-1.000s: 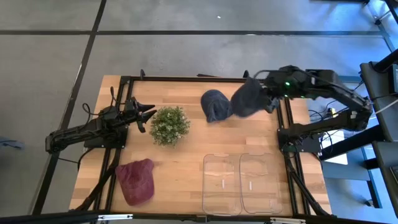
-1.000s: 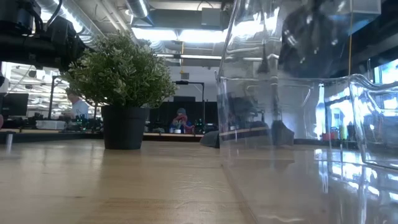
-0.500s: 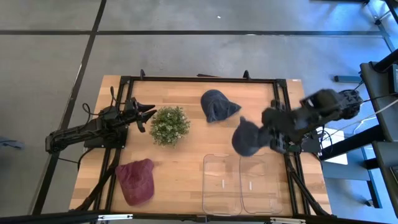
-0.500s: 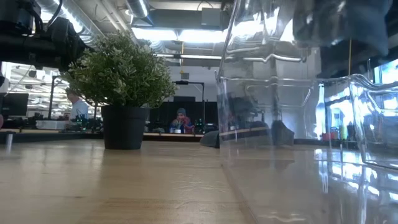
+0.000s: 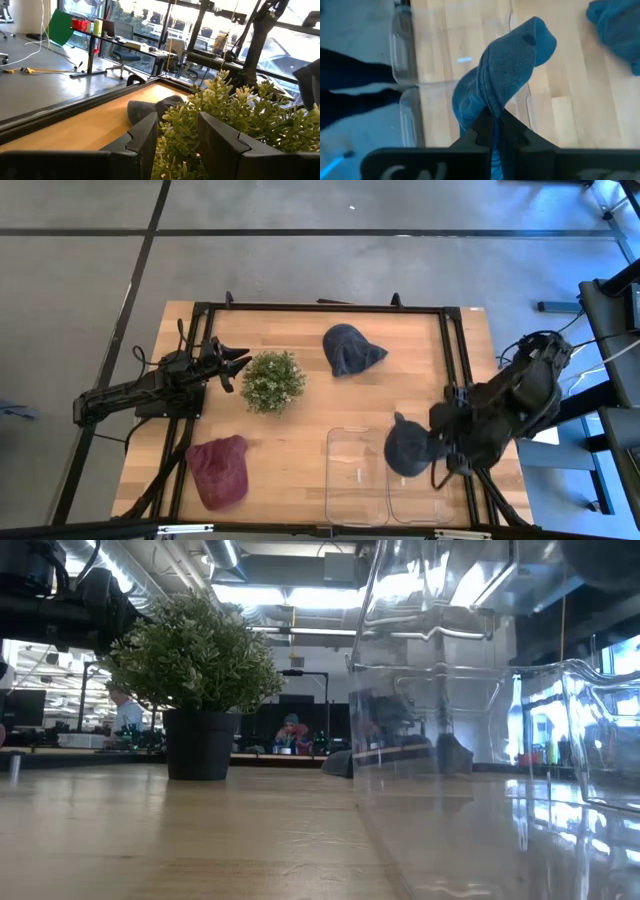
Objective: Pick & Place hat
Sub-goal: Put the right blue cap into the right transparent bin, then put the blue cap into the right transparent bin
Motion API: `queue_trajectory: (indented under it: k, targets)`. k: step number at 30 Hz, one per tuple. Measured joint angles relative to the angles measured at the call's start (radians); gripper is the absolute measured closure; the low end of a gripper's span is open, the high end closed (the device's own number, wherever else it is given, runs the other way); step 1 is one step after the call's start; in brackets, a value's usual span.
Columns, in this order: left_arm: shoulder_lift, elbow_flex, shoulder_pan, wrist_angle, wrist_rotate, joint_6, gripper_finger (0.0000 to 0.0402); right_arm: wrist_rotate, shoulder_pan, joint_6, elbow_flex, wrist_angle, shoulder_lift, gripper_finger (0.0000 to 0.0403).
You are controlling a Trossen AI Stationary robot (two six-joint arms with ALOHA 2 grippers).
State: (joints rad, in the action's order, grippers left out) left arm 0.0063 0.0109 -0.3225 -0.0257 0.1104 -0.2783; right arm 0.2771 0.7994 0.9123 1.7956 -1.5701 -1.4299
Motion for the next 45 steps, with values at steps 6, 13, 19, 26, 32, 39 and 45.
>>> queue_trajectory:
  k: [6,13,19,26,32,39,45]
  targets:
    - [0.0,0.0,0.0,0.0,0.0,0.001,0.0265,-0.006,0.024,-0.035,-0.094,-0.001,-0.049,0.0392]
    - [0.0,0.0,0.0,0.0,0.0,-0.016,0.0265,0.019,0.023,-0.06,-0.174,-0.001,-0.056,0.0392]
    - [0.0,0.0,0.0,0.0,0.0,-0.024,0.0265,0.029,0.019,-0.16,-0.251,-0.002,-0.056,0.0389]
    - [0.0,0.0,0.0,0.0,-0.005,-0.027,0.0265,0.043,0.003,-0.184,-0.333,-0.001,-0.056,0.0384]
    - [0.0,0.0,0.0,0.0,-0.005,-0.027,0.0265,0.042,0.002,-0.21,-0.345,0.001,-0.056,0.0362]
    - [0.0,0.0,0.0,0.0,-0.004,-0.027,0.0265,0.044,0.0,-0.216,-0.337,-0.001,-0.055,0.0301]
    - [0.0,0.0,0.0,0.0,-0.004,-0.027,0.0265,0.044,-0.003,-0.213,-0.328,-0.004,-0.041,0.0262]
